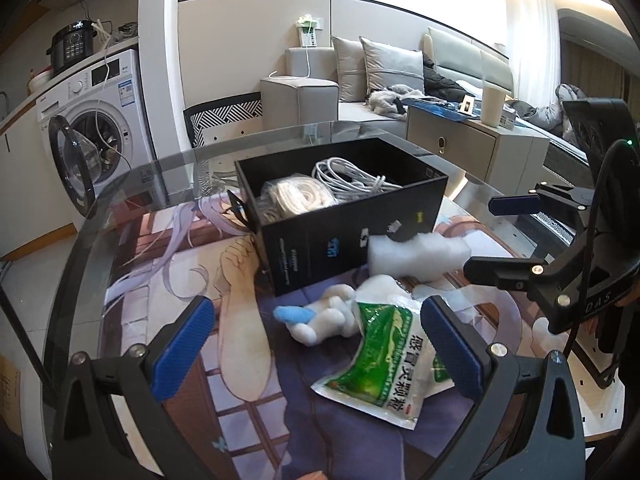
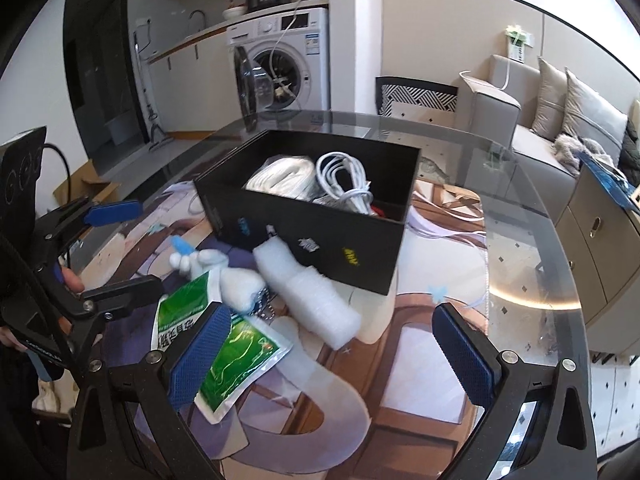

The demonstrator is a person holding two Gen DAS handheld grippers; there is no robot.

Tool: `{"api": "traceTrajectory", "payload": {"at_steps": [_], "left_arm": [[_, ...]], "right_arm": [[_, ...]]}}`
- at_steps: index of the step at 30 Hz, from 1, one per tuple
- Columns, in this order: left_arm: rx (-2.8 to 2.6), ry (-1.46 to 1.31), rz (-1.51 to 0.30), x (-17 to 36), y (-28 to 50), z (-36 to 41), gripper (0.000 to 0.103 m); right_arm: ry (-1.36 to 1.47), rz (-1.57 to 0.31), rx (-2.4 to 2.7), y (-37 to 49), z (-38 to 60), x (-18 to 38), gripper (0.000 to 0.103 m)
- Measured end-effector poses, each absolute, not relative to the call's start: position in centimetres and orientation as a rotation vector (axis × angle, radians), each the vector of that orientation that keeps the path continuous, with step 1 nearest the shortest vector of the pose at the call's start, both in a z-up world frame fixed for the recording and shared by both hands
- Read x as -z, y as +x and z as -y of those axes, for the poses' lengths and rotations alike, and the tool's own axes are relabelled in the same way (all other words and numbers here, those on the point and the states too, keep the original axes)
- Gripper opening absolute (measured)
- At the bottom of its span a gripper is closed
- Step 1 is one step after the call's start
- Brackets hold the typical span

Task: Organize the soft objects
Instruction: 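Move left gripper to large green medicine packet and close on it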

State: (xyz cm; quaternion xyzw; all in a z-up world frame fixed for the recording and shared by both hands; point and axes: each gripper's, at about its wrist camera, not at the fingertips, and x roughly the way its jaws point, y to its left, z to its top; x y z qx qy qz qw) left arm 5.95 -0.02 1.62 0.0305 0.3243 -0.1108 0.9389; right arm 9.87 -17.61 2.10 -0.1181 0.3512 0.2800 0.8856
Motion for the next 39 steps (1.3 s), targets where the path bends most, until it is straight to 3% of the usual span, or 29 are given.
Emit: {"api": "traceTrajectory", "payload": {"at_steps": [39], "left_arm": [[0.370, 0.147, -0.851, 1.1, 5.8, 1.9, 0.103]], "right_arm": [[-0.361, -0.855, -0.662, 9.3, 16.1, 0.5, 0.102]]}}
